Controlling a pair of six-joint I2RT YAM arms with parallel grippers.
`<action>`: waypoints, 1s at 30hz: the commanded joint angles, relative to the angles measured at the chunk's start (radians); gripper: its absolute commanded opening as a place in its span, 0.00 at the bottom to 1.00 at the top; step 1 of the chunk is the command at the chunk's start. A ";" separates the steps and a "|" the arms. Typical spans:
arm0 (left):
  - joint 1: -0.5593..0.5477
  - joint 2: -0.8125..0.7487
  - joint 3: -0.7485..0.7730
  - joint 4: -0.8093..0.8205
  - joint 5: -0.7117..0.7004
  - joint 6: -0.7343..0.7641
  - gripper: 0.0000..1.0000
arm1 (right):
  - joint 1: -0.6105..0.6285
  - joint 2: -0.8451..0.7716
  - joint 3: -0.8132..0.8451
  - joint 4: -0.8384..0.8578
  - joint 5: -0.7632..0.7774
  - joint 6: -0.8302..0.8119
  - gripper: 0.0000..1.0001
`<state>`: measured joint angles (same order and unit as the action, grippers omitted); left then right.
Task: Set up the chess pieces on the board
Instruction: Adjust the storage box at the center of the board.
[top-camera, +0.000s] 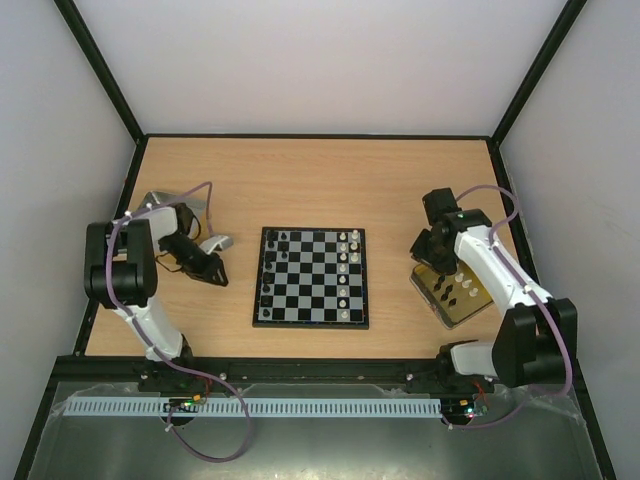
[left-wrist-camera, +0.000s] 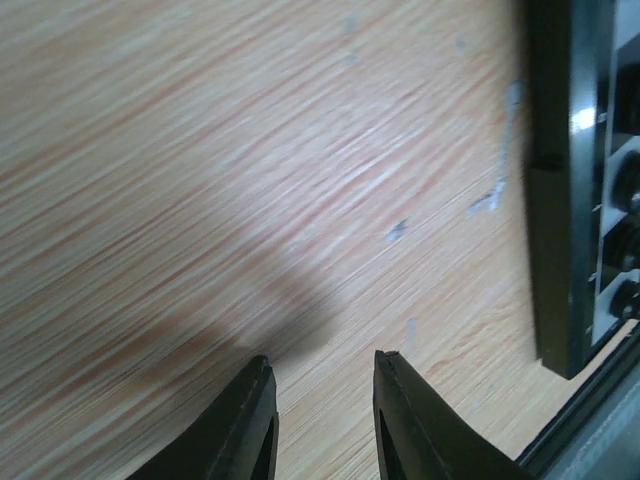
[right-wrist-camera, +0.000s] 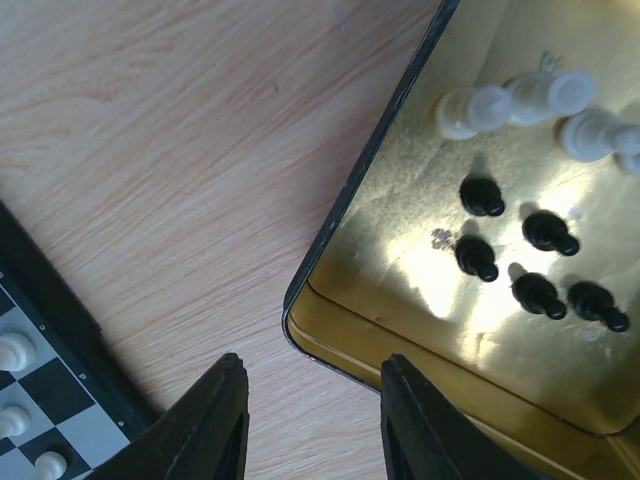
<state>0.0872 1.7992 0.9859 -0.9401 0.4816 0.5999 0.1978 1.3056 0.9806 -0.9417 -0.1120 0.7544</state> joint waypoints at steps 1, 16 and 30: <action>0.064 -0.021 -0.005 0.020 -0.093 0.051 0.29 | 0.005 0.014 -0.034 0.021 -0.063 0.024 0.35; 0.187 -0.073 -0.081 -0.008 -0.059 0.094 0.29 | 0.006 0.050 -0.083 0.084 -0.064 -0.053 0.36; 0.203 -0.095 -0.090 -0.015 -0.042 0.083 0.29 | 0.006 0.116 -0.104 0.165 -0.129 -0.085 0.35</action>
<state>0.2817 1.7161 0.9073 -0.9382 0.4358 0.6739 0.1978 1.3949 0.8864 -0.8234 -0.1944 0.6697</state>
